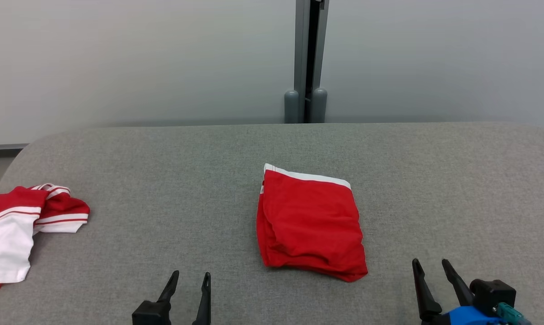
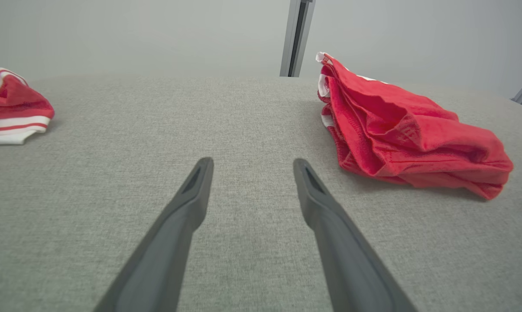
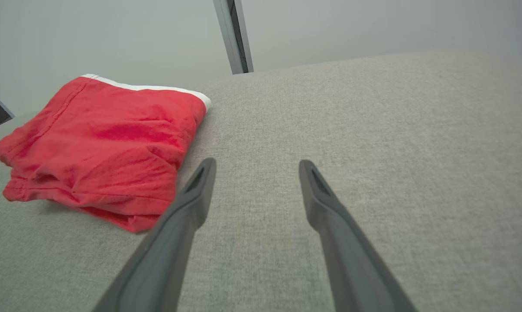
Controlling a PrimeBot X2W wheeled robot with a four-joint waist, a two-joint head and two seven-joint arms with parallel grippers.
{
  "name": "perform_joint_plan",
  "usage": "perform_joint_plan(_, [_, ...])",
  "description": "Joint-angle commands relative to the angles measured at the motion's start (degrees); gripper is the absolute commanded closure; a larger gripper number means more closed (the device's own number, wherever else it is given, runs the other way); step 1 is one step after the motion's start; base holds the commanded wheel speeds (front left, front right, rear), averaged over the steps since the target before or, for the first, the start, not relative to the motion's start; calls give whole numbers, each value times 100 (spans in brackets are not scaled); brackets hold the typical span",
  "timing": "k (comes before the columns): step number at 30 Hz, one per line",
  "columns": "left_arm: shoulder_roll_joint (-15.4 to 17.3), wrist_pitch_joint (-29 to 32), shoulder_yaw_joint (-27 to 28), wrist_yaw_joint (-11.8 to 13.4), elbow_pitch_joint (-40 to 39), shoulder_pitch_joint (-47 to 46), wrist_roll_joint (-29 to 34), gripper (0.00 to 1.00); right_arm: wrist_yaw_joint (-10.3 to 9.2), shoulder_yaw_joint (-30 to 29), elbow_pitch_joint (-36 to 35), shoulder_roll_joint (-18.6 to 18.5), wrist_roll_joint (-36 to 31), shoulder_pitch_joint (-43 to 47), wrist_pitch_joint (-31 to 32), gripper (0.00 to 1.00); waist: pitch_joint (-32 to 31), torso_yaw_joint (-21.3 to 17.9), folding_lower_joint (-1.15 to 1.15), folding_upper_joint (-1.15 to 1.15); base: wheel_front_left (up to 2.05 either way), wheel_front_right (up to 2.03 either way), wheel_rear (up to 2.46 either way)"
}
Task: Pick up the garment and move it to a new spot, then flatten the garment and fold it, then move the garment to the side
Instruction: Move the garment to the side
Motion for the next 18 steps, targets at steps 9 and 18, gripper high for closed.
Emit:
perform_joint_plan(9, [3,-15,-187,-57,78,-193,-105,0,0,489,417,18,200,-815,-16,0,301,276,0,0,0,0,0])
perform_joint_plan(18, [1,-15,-215,-109,53,-419,-107,0,0,631,1753,16,584,-2152,-5,0,657,755,0,0,0,0,0])
